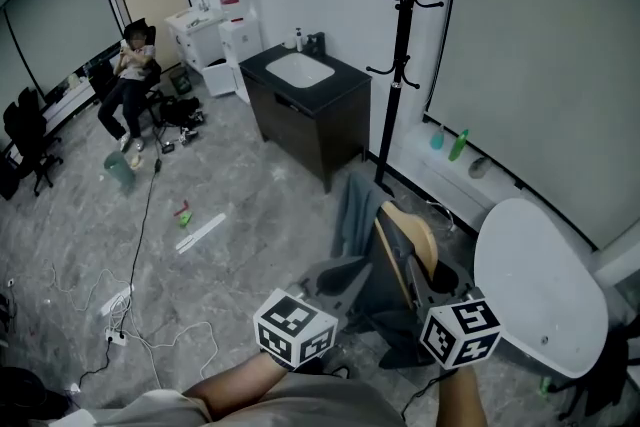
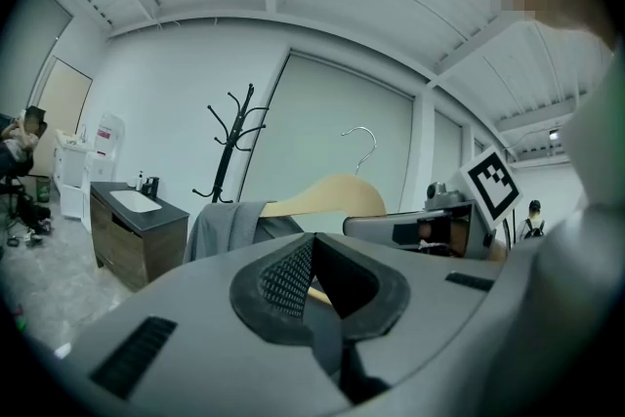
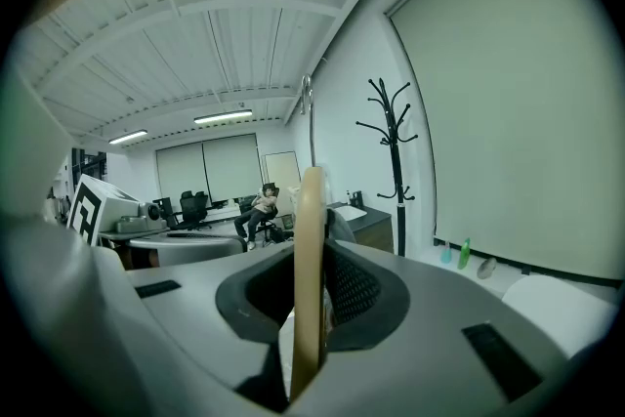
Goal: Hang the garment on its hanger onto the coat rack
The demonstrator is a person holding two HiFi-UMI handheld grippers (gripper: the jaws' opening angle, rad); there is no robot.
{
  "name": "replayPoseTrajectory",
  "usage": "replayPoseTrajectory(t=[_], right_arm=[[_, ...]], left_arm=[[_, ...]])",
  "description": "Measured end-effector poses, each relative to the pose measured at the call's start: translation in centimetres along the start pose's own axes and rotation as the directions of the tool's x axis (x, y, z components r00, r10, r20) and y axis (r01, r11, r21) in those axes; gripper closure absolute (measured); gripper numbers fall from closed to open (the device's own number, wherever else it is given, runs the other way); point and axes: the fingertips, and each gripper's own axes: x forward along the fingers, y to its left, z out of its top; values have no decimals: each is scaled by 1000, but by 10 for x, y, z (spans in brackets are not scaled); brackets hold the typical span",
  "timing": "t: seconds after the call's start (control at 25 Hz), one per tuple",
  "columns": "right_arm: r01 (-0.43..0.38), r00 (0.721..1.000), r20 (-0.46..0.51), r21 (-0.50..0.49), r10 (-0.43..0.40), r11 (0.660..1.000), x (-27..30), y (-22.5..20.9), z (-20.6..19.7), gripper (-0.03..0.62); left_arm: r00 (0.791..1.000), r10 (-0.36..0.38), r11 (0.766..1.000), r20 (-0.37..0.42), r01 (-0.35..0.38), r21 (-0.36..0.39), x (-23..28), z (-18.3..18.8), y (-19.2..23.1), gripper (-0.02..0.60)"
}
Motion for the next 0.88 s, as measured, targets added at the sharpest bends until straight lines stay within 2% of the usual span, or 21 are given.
replayPoseTrajectory(t=[0.2,0.4,0.88], right_arm=[[12,1000,-4,-2,-12,1000,21,-18,10,533],[34,999,-4,-9,-34,999,64,-41,26,533],[116,993,36,-28,-115,993,183,-84,89,533]], left_arm=[[1000,1,1000,8,-1,-4,23,9,22,577],[1000,-14,1000,12,14,-4,57,20,64,577],[993,-113,993,16,113,28,137,73,176,577]])
